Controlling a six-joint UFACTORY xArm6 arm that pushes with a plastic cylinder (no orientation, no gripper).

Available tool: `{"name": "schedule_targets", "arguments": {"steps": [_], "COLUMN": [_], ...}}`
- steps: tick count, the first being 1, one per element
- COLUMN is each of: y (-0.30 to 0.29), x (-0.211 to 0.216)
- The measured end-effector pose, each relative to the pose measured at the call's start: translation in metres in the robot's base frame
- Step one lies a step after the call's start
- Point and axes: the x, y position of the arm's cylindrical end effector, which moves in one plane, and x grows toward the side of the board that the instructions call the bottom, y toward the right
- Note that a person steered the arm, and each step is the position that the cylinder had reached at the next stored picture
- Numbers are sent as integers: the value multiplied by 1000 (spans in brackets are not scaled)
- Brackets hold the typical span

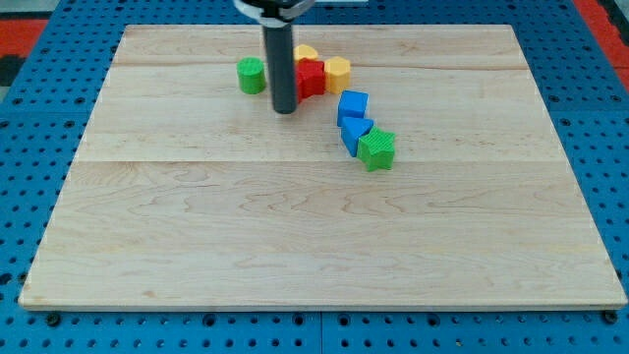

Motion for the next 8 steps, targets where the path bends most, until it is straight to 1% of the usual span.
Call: {"name": "schedule_targets", "arguments": {"steps": [1,2,3,4,5,6,7,8], "y": [26,-32,-119,-150,-130,-100,-106,-149], "x": [-24,38,41,-24,-85,-84,-14,-34]}}
